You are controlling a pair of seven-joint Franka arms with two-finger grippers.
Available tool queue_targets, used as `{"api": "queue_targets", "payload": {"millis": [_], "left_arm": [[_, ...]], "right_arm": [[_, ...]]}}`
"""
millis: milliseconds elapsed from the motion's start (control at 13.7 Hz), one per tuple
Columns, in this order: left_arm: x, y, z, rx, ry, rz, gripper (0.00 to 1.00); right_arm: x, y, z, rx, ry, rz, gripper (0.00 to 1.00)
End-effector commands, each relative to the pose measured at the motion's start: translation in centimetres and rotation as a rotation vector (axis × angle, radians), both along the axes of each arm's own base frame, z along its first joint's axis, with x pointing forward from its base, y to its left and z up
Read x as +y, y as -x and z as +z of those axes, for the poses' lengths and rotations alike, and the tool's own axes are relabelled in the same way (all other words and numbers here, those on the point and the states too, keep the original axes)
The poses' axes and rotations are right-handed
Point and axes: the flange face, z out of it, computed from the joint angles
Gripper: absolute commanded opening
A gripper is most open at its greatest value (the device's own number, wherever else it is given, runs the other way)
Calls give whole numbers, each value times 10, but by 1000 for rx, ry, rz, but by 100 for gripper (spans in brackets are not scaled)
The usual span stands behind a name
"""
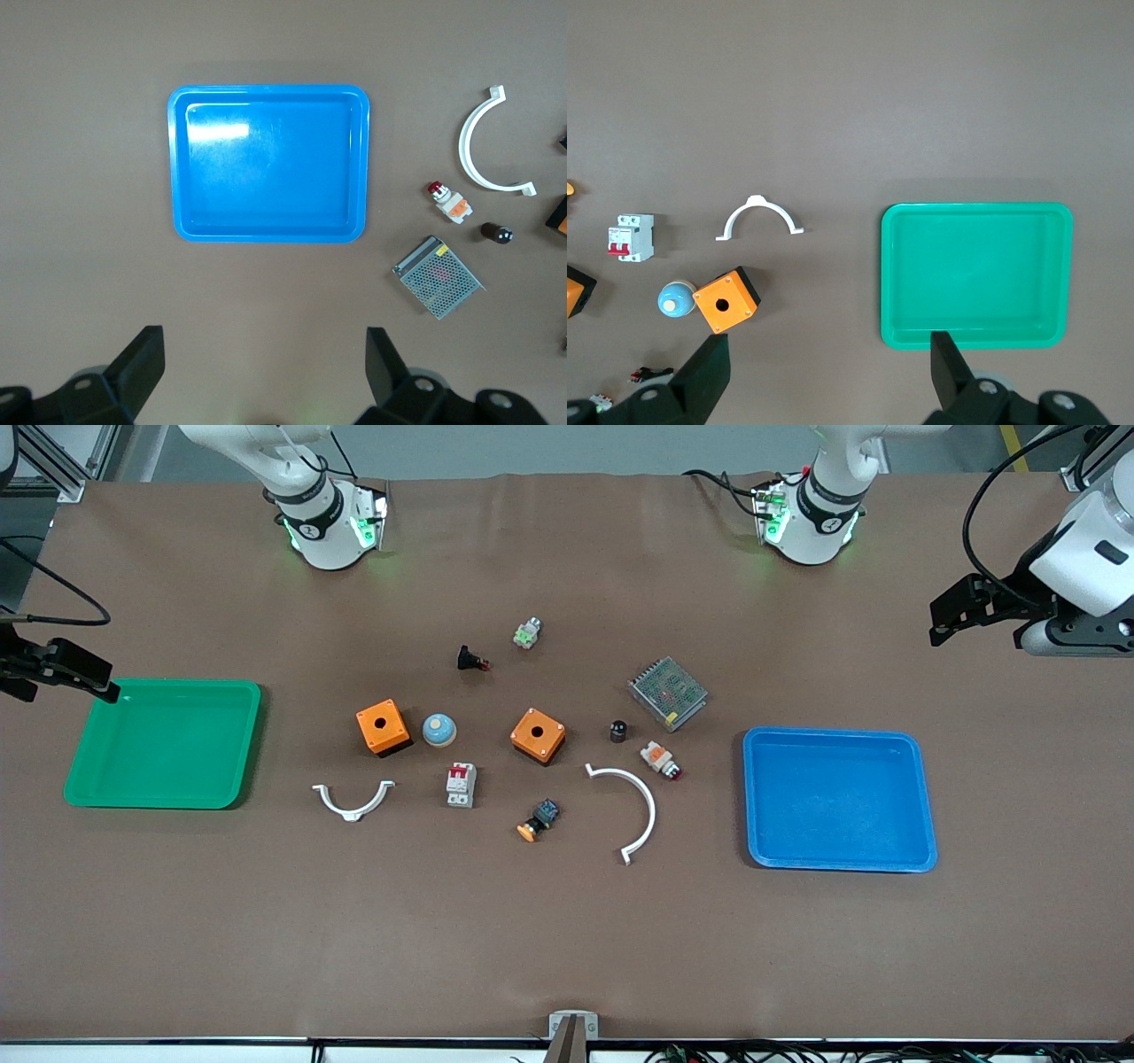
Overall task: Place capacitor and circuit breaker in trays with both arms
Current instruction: 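Move the left gripper toward the black capacitor while the right gripper starts reaching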
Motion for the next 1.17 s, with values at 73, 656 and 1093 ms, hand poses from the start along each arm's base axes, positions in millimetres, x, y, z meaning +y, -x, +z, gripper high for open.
{"api": "queue_targets", "payload": {"millis": [73, 656, 1093], "left_arm": [[5, 1, 3, 15, 1, -8, 100], [-103, -27, -89, 119, -12, -12, 100], [-265, -19, -203, 100, -18, 222, 100]], "right_arm": [[-1, -2, 4, -7, -1, 0, 100], [10, -1, 5, -1, -4, 9, 100], [56, -19, -32, 53, -75, -40, 100]]}}
